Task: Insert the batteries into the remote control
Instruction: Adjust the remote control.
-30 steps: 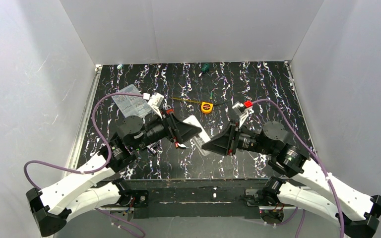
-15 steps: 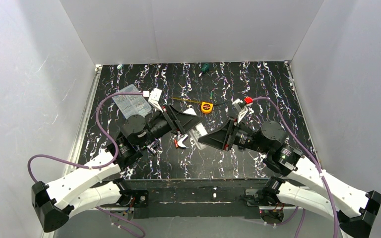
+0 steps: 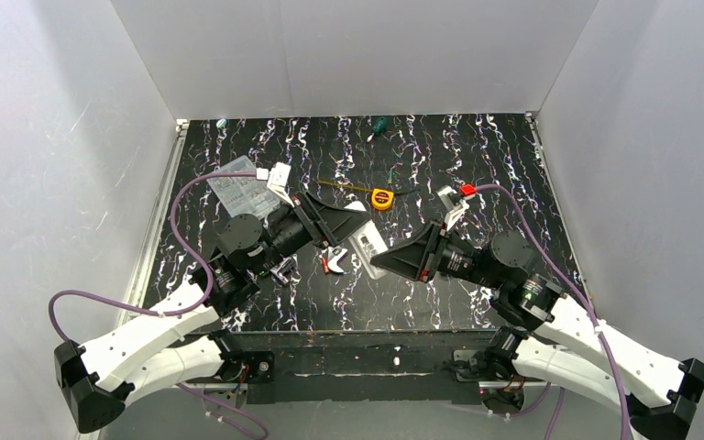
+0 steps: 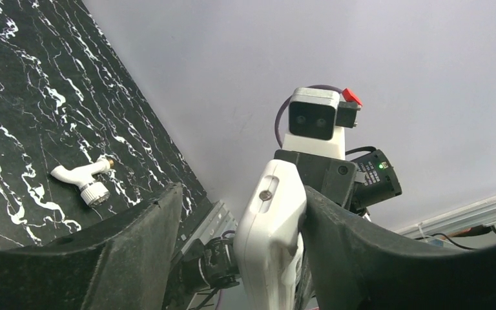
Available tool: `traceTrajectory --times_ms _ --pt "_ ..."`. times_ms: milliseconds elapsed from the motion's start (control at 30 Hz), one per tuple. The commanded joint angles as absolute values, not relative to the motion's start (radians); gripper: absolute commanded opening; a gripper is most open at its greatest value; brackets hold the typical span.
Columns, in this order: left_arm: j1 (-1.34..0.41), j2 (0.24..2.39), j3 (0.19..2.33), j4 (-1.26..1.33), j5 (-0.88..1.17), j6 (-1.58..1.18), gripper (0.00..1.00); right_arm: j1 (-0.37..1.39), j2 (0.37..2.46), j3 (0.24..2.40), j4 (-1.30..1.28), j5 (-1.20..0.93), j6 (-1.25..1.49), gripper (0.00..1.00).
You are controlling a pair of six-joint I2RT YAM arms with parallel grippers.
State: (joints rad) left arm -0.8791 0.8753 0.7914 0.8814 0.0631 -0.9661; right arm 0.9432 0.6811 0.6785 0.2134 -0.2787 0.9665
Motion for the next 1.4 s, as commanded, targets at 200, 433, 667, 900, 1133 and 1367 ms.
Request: traceTrajectory --times_ms 200,433,667,900,1133,1367 --pt "-0.871 0.860 0.813 0.974 0.054 -0.987 0.39 0.948 0.673 0.670 0.353 -0.232 1.019 0.01" --pt "-0.871 0.869 0.808 0.995 0.068 -1.020 0.18 0.948 0.664 0.662 0.326 -0.157 1.045 0.01" --pt "-0.871 0.863 0.804 0.988 0.096 -1.023 0.00 0.947 0.653 0.684 0.209 -0.053 1.071 0.09" --pt "-0.871 0.851 0.799 0.972 0.086 -1.016 0.00 0.946 0.644 0.673 0.222 -0.052 1.084 0.46" --pt "-0.871 0.868 0.794 1.002 0.084 -1.027 0.00 0.945 0.672 0.659 0.288 -0.091 1.117 0.38" --pt "-0.871 0.857 0.775 1.005 0.076 -1.040 0.09 0.945 0.668 0.636 0.335 -0.086 1.148 0.04"
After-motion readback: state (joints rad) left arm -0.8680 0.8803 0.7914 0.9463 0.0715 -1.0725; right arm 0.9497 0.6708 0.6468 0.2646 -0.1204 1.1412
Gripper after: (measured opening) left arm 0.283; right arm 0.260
